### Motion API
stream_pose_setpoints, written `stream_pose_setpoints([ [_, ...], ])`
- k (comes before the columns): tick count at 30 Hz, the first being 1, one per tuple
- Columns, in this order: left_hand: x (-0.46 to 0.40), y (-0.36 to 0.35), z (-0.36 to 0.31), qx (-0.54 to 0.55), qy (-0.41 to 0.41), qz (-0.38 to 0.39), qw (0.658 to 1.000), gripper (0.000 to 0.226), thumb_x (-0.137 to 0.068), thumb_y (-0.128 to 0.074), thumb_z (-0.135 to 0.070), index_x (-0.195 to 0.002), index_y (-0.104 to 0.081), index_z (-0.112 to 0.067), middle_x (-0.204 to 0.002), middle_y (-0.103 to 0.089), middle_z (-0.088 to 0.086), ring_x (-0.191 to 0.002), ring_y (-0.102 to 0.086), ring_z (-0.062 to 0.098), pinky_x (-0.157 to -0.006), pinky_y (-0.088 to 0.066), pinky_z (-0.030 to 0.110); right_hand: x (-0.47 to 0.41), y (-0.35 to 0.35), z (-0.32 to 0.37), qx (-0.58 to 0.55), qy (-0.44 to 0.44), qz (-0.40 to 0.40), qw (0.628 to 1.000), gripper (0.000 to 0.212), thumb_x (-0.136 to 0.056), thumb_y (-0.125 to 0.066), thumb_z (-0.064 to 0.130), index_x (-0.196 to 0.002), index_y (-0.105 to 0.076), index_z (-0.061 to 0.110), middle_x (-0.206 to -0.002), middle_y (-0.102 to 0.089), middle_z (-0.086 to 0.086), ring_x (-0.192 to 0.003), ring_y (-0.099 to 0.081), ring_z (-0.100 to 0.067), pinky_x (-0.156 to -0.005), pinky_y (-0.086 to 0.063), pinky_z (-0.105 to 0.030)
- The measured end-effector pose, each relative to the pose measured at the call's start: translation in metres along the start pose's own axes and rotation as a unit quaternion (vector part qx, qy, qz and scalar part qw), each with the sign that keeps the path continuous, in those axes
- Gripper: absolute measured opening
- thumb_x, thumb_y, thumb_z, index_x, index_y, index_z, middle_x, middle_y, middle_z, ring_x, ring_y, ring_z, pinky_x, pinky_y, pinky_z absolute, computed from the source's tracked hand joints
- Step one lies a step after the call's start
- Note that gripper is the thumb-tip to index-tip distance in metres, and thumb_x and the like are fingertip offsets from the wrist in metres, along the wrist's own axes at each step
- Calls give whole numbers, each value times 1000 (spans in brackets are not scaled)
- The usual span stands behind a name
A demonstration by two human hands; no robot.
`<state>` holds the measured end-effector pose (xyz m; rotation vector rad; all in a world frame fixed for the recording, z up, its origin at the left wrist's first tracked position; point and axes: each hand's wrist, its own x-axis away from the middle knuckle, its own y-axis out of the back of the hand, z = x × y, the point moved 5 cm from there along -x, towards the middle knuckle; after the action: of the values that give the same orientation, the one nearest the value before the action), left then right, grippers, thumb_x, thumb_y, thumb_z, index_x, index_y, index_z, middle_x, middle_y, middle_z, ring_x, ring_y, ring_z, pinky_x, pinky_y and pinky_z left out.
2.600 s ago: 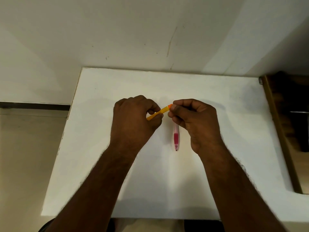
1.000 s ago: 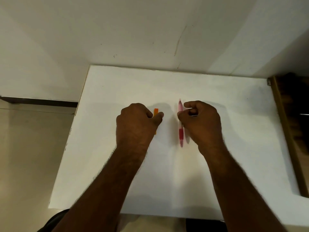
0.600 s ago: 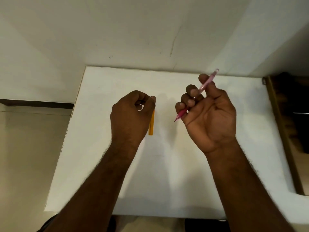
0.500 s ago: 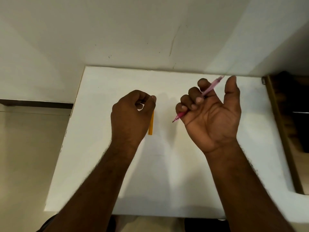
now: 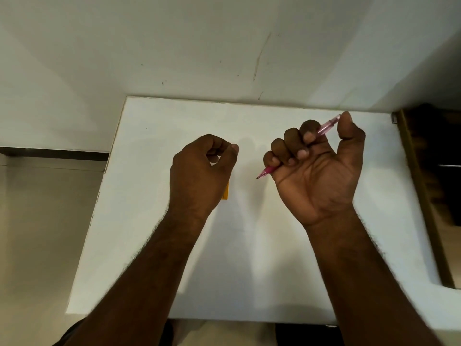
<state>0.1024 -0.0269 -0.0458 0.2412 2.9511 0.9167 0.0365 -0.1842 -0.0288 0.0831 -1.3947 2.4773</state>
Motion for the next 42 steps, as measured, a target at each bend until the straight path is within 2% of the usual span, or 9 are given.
stream_pose_setpoints([
  [5,0,-2,1,-4,-1,10,1000,18,-88,-65,-44,-83,-70,-27,-79,-68,-23,-84,-64,-4,-75,-45,11,0,-1,2,9,8,-1,1000,41,-87,-44,48,-66,-47,13,-56,-35,1,-60,-22,-18,-61,-34,-33],
  [10,0,-3,2,-4,-3,17,1000,18,-88,-66,-44,-83,-70,-27,-78,-67,-23,-84,-64,-4,-75,-45,11,-1,1,-1,11,2,-11,1000,51,-96,-36,54,-69,-50,14,-57,-38,2,-59,-24,-17,-62,-31,-33],
  [16,0,-4,2,-4,-2,20,1000,18,-88,-66,-45,-83,-70,-28,-79,-67,-24,-84,-64,-5,-74,-44,10,-1,0,1,21,13,-2,1000,43,-90,-41,48,-67,-49,13,-55,-37,1,-57,-25,-18,-62,-31,-34],
  [21,0,-4,2,-7,-4,23,1000,16,-88,-66,-44,-83,-69,-30,-79,-67,-25,-84,-64,-5,-73,-43,8,-1,1,-1,15,4,-3,1000,46,-90,-43,53,-68,-51,13,-56,-39,1,-58,-27,-17,-62,-33,-33],
  [36,0,-3,-1,10,-6,22,1000,13,-88,-67,-42,-88,-70,-29,-84,-70,-22,-86,-66,0,-78,-49,17,-1,-2,-3,36,6,1,999,43,-91,-40,47,-67,-49,12,-54,-38,1,-56,-26,-18,-60,-33,-33],
  [42,1,-3,-1,12,-5,24,1000,14,-88,-67,-41,-90,-71,-28,-84,-69,-22,-86,-66,0,-77,-49,16,-1,1,-4,23,1,-9,1000,52,-97,-34,52,-68,-51,12,-55,-38,1,-59,-23,-18,-61,-32,-33],
])
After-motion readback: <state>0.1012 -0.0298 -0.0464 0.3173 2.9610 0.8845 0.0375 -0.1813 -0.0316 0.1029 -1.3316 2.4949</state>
